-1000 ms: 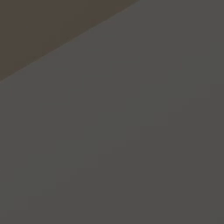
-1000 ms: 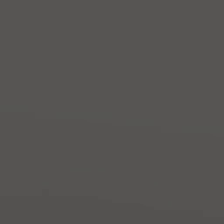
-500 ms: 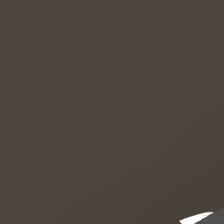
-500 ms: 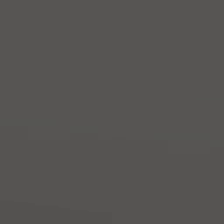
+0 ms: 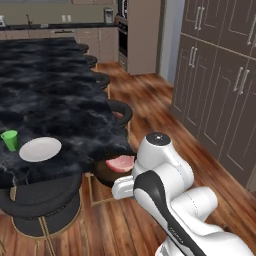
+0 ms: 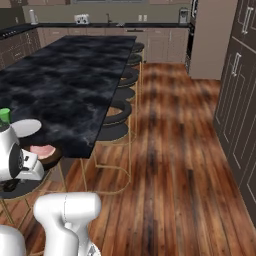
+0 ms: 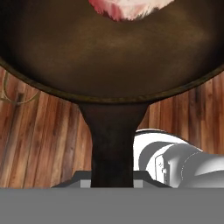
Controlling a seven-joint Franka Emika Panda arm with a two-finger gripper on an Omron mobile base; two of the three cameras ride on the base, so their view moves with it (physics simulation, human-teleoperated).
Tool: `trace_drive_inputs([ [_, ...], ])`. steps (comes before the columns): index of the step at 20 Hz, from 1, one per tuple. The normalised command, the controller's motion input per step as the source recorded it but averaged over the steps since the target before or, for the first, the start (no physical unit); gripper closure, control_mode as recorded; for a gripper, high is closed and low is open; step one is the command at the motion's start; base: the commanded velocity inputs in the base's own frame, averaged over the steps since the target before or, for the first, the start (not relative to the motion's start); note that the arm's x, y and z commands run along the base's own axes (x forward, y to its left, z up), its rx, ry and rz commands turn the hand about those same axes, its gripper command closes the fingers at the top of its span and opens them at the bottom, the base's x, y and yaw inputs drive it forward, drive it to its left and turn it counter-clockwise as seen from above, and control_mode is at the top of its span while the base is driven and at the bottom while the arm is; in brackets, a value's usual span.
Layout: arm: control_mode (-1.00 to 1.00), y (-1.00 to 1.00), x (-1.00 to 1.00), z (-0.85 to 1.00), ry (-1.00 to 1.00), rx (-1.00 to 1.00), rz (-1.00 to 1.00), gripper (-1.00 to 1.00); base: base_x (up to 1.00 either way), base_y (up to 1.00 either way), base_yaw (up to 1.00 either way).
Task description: Pick up the pan with the steak in it and place it on the dining table. Then place the steak on the plate.
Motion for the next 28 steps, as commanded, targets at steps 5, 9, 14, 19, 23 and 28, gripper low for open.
trace_drive_inputs([
  [5,1.0,0.0,0.0,0.0,0.0,0.0,0.0,1.0,0.86,-0.04,0.0],
  [9,1.0,0.0,0.0,0.0,0.0,0.0,0.0,1.0,0.63,-0.02,0.0],
  [14,1.0,0.0,0.0,0.0,0.0,0.0,0.0,1.0,0.33,0.0,0.0],
  [19,1.0,0.0,0.0,0.0,0.0,0.0,0.0,1.0,0.01,0.0,0.0],
  [23,1.0,0.0,0.0,0.0,0.0,0.0,0.0,1.0,0.14,0.0,0.0],
  [28,1.0,0.0,0.0,0.0,0.0,0.0,0.0,1.0,0.28,0.0,0.0],
])
